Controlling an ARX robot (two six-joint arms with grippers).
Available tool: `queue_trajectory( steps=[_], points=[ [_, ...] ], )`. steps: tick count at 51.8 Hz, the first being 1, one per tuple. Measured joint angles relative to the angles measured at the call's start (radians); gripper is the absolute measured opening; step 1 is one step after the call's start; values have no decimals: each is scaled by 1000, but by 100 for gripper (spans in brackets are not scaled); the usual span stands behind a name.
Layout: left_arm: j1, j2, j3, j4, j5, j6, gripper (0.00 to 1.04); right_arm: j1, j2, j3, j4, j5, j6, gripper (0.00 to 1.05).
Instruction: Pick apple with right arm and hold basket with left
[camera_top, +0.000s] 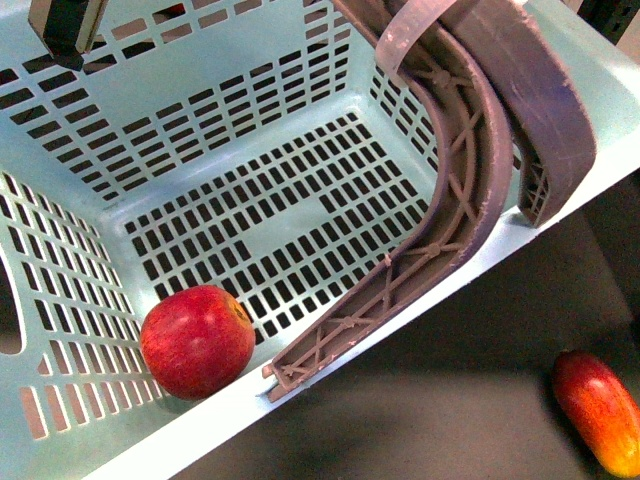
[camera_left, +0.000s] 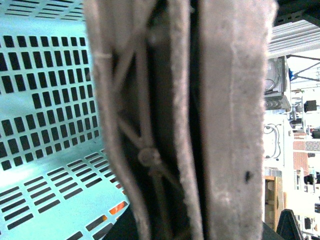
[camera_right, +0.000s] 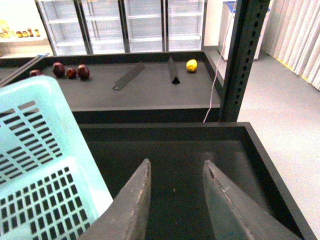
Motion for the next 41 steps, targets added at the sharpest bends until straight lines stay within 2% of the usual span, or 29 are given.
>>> queue_trajectory(
  steps=[11, 19, 22, 28, 41],
  points=[
    [0, 0, 0, 0, 1, 2, 15, -39, -86, -77, -6, -37, -12, 2],
    [0, 0, 0, 0, 6, 1, 15, -65, -143, -116, -25, -68, -16, 2],
    [0, 0, 0, 0, 6, 1, 15, -111, -172, -132, -39, -130, -17, 2],
    [0, 0, 0, 0, 8, 1, 15, -146, -219, -155, -61, -135, -17, 2],
    [0, 0, 0, 0, 2, 2, 15, -147, -329, -195, -129, -143, -17, 2]
  ],
)
